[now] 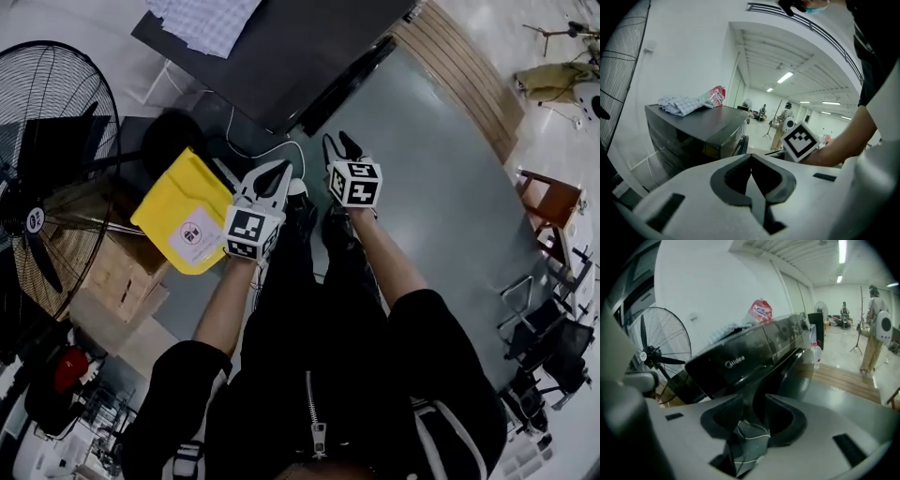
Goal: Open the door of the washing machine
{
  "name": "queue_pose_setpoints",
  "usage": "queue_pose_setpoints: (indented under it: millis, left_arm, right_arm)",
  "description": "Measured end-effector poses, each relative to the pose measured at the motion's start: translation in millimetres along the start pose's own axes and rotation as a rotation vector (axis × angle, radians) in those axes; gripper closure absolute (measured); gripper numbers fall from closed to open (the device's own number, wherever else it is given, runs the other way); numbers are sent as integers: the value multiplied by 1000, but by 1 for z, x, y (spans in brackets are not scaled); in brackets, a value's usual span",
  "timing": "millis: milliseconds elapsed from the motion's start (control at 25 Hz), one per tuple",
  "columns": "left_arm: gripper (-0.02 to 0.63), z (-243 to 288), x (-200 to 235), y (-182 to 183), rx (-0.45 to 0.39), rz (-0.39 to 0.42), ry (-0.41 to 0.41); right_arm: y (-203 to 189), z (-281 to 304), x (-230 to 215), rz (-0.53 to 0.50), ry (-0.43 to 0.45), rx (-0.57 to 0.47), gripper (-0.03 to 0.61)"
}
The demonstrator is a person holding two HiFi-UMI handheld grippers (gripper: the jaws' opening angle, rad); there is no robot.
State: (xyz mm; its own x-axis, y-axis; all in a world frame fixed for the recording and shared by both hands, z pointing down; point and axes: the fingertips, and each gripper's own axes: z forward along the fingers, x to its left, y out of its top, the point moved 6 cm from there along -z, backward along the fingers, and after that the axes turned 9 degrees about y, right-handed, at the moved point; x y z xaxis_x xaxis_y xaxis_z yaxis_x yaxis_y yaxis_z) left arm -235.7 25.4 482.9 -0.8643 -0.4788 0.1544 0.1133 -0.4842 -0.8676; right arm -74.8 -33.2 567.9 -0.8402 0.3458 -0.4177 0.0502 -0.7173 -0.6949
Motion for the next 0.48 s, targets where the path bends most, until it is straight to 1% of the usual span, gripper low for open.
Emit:
queue_pose_setpoints:
  millis: [120,200,280,400,480]
  left_arm:
    - [607,-5,7,-11,28,9,-1]
    - [607,-4,11,-15,39,26,-12]
    - [607,-3,20,-20,44,19,-19]
    - [607,-5,32,-21,55,15,-22]
    - [607,-7,39,-22,59,8,-17]
  right_arm:
    - [-26,39,-16,84,-45,75,430]
    - [-37,59,-28,144,-85,111,426]
    - [-44,77,-37,182,-131,142,426]
    - [-55,98,-52,246,-205,166,426]
    - [-60,108,-61,271,-231,174,428]
